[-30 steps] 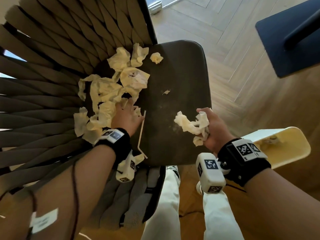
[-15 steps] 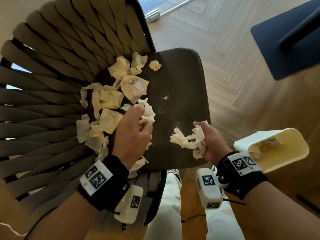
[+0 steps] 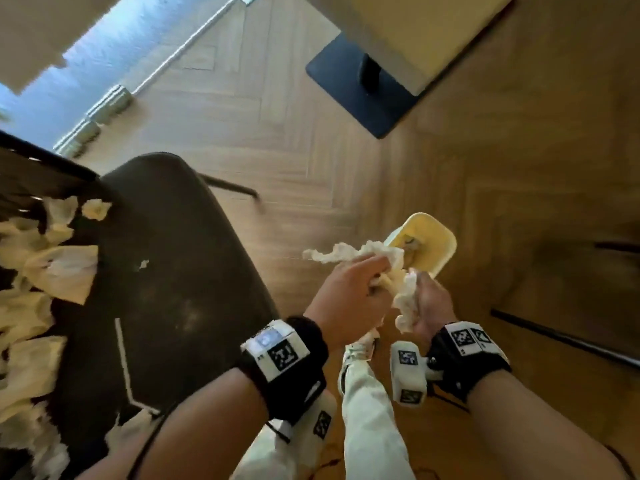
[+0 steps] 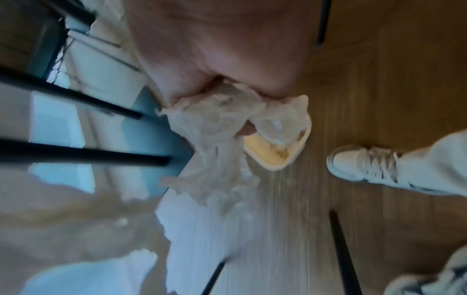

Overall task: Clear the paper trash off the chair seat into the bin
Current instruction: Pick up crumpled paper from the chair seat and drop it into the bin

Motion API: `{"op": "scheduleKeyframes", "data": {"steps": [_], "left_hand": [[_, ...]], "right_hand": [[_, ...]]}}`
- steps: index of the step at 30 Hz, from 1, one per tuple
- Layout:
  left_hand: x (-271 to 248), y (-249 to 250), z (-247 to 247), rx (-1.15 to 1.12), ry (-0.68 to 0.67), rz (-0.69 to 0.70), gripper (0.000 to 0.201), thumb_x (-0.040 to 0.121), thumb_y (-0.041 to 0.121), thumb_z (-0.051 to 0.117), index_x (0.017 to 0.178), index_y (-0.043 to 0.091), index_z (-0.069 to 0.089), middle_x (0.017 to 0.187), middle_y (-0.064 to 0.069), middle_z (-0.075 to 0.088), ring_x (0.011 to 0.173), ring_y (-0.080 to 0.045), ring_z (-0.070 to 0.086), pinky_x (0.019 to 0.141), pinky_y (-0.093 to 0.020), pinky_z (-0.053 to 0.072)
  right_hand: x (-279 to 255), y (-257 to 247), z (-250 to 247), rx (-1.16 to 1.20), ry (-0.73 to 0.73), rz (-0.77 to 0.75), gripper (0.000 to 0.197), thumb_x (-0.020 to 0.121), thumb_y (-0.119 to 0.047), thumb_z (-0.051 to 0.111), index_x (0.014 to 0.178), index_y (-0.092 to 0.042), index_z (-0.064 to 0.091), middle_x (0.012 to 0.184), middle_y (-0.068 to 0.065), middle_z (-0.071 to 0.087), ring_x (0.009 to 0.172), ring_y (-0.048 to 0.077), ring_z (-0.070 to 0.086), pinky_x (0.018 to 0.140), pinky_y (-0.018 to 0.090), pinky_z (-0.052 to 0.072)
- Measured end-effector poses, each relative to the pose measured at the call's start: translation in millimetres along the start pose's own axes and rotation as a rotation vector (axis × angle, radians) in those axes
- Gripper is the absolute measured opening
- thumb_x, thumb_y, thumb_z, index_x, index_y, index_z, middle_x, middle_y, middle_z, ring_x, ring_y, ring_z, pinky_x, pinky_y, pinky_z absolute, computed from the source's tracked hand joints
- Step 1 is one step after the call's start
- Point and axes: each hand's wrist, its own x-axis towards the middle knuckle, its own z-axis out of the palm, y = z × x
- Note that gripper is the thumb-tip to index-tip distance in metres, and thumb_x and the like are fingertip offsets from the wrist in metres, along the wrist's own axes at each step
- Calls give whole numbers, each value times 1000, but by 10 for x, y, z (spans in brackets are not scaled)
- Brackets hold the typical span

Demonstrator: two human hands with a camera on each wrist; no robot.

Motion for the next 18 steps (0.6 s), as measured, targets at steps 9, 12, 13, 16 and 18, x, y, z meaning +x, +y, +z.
{"op": "scheduleKeyframes", "data": {"steps": [9, 12, 13, 16, 18], "left_hand": [[1515, -702, 1365, 355, -421, -349, 15, 88, 17, 54, 98, 10, 62, 92, -6, 59, 82, -22, 53, 71, -27, 42], [1815, -1002, 1668, 417, -423, -420, 5, 89, 21, 53, 89, 19, 57, 89, -5, 60, 81, -25, 56, 69, -28, 44], [1887, -1096, 1740, 432, -430, -446, 10, 90, 19, 52, 97, 20, 59, 96, -6, 61, 84, -26, 58, 71, -29, 45], [2068, -1302, 1835, 463, -459, -502, 50, 90, 14, 51, 139, 22, 42, 134, -10, 51, 115, -30, 54, 87, -32, 44], [2126, -1362, 1812, 499, -487, -498, 63, 92, 14, 51, 148, 24, 26, 150, -10, 35, 131, -30, 43, 99, -33, 39]], "right_hand": [[1624, 16, -570, -229, 86, -17, 41, 100, -24, 40, 124, 6, 55, 129, 24, 58, 112, 35, 56, 73, 25, 35], [1989, 25, -557, -168, 75, 47, 43, 96, -34, 42, 115, 0, 61, 122, 19, 62, 111, 37, 57, 87, 34, 44], [2080, 29, -551, -123, 55, 60, 43, 94, -39, 42, 111, -5, 62, 122, 17, 63, 110, 37, 58, 95, 40, 45], [2251, 7, -585, -66, 1, 89, 46, 93, -46, 40, 116, -11, 59, 124, 17, 61, 113, 38, 57, 102, 51, 43], [2275, -17, -625, -89, 10, 86, 47, 95, -44, 38, 124, -10, 55, 123, 16, 60, 114, 37, 56, 102, 53, 42]]}}
